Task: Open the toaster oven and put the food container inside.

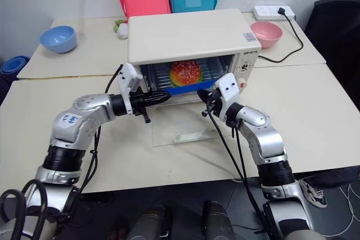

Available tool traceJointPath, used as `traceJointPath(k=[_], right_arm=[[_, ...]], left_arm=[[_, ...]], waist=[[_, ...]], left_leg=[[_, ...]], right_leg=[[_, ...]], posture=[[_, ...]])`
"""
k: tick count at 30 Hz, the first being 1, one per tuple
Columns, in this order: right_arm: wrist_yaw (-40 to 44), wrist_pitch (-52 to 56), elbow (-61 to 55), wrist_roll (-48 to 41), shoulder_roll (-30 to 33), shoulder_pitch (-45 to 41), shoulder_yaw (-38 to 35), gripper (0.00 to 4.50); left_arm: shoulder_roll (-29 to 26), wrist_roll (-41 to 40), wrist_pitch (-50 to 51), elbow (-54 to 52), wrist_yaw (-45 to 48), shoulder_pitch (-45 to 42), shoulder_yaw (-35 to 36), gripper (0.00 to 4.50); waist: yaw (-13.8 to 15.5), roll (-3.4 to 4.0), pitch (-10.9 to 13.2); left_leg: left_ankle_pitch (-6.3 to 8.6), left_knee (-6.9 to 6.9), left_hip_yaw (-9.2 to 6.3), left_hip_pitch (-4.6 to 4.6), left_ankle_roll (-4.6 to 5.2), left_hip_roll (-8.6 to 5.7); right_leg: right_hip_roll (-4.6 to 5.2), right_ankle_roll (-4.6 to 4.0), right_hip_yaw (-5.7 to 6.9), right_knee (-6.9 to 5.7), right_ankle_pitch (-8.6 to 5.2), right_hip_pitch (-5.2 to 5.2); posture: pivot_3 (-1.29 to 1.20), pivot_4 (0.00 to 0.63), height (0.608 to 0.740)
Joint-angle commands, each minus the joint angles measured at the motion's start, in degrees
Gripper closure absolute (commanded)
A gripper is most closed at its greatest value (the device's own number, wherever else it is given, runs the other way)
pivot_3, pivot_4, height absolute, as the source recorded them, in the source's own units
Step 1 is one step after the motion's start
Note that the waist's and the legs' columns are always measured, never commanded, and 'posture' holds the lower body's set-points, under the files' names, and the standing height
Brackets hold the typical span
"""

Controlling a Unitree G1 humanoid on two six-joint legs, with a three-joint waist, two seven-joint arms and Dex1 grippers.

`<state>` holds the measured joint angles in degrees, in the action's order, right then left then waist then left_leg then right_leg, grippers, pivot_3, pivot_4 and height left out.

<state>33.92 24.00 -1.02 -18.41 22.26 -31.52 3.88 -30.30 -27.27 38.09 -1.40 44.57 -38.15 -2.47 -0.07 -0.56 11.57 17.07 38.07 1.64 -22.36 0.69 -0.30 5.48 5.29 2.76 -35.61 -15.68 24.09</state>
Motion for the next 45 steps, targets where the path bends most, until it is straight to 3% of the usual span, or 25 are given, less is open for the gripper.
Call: traceJointPath(k=[1, 8, 12, 16, 21, 27, 31, 37, 41, 45], right_arm=[[3.45, 2.87, -8.94, -2.78, 4.66, 4.49, -3.05, 4.50], [10.65, 12.96, -28.80, -13.67, 17.09, 20.50, -12.27, 4.50], [11.78, 16.10, -32.88, -17.66, 20.99, 29.13, -17.69, 4.50], [10.61, 15.18, -30.89, -15.27, 20.51, 32.65, -16.35, 4.50], [6.01, 11.24, -24.01, -8.65, 16.97, 31.90, -11.72, 4.50], [2.60, 6.22, -13.35, -3.50, 9.77, 25.88, -6.89, 4.50], [3.48, 7.81, -16.33, -7.71, 7.84, 22.83, -8.95, 4.50], [4.08, 16.13, -23.62, -21.86, 12.17, 13.71, -19.32, 4.50], [6.65, 20.30, -21.38, -24.81, 19.34, 9.23, -22.92, 4.50], [14.37, 22.69, -18.40, -26.98, 28.29, 10.36, -26.00, 3.64]], left_arm=[[-6.43, -7.00, 3.39, -8.37, 6.46, 2.76, 6.97, 3.33], [-23.66, -19.18, 12.11, -14.76, 18.40, 9.45, 20.04, 1.24], [-31.63, -17.84, 8.81, -13.69, 24.71, 11.64, 22.52, 0.04], [-36.26, -18.38, 7.60, -10.50, 30.58, 11.22, 22.94, 0.04], [-38.85, -18.55, 6.58, -8.51, 33.46, 9.75, 23.22, 0.04], [-37.88, -18.05, 5.40, -8.41, 31.55, 7.49, 22.69, 0.04], [-37.29, -17.70, 5.12, -7.90, 30.35, 6.01, 21.51, 0.04], [-36.70, -17.36, 4.14, -6.86, 29.61, 5.84, 21.08, 0.04], [-36.15, -16.68, 3.25, -5.24, 29.26, 5.29, 20.88, 0.04], [-36.26, -16.19, 2.50, -3.84, 29.50, 5.17, 20.77, 0.00]], waist=[[-0.04, 0.00, 0.00], [0.04, 0.00, 0.00], [0.22, -0.07, 0.00], [0.17, -0.06, 0.00], [0.05, -0.10, -0.02], [-0.27, -0.09, -0.01], [-0.18, -0.07, 0.00], [-0.19, -0.04, 0.02], [0.03, -0.07, 0.00], [0.16, -0.07, 0.01]], left_leg=[[0.03, -0.02, 0.02, -0.02, -0.01, 0.00], [0.06, 0.08, 0.15, -0.44, 0.03, 0.01], [0.17, 0.07, 0.20, -0.05, 0.26, 0.02], [0.23, -0.03, 0.22, 0.59, 0.32, 0.13], [0.33, -0.15, 0.24, 0.63, 0.28, 0.14], [0.38, -0.14, 0.42, 0.61, 0.19, 0.17], [0.44, -0.12, 0.47, 0.66, 0.30, 0.18], [0.45, -0.09, 0.49, 0.64, 0.31, 0.17], [0.47, -0.10, 0.45, 0.65, 0.29, 0.21], [0.52, -0.11, 0.44, 0.59, 0.36, 0.19]], right_leg=[[0.02, 0.00, -0.03, -0.01, 0.00, 0.06], [0.06, 0.00, -0.07, 0.02, 0.00, 0.47], [0.06, -0.03, -0.09, 0.16, -0.02, 0.17], [0.11, -0.12, -0.11, 0.41, -0.07, -0.48], [0.18, -0.23, -0.36, 0.38, -0.13, -0.41], [0.09, -0.24, -0.45, 0.35, -0.14, -0.33], [0.06, -0.22, -0.46, 0.20, -0.13, -0.31], [0.07, -0.19, -0.46, 0.09, -0.12, -0.27], [0.08, -0.21, -0.45, 0.15, -0.12, -0.27], [0.09, -0.25, -0.38, 0.17, -0.15, -0.29]], posture=[[0.00, 0.150, 0.740], [0.00, 0.150, 0.740], [0.00, 0.150, 0.740], [0.00, 0.150, 0.740], [0.00, 0.150, 0.740], [0.00, 0.150, 0.740], [0.00, 0.150, 0.740], [0.00, 0.150, 0.740], [0.00, 0.150, 0.740], [0.00, 0.150, 0.740]])
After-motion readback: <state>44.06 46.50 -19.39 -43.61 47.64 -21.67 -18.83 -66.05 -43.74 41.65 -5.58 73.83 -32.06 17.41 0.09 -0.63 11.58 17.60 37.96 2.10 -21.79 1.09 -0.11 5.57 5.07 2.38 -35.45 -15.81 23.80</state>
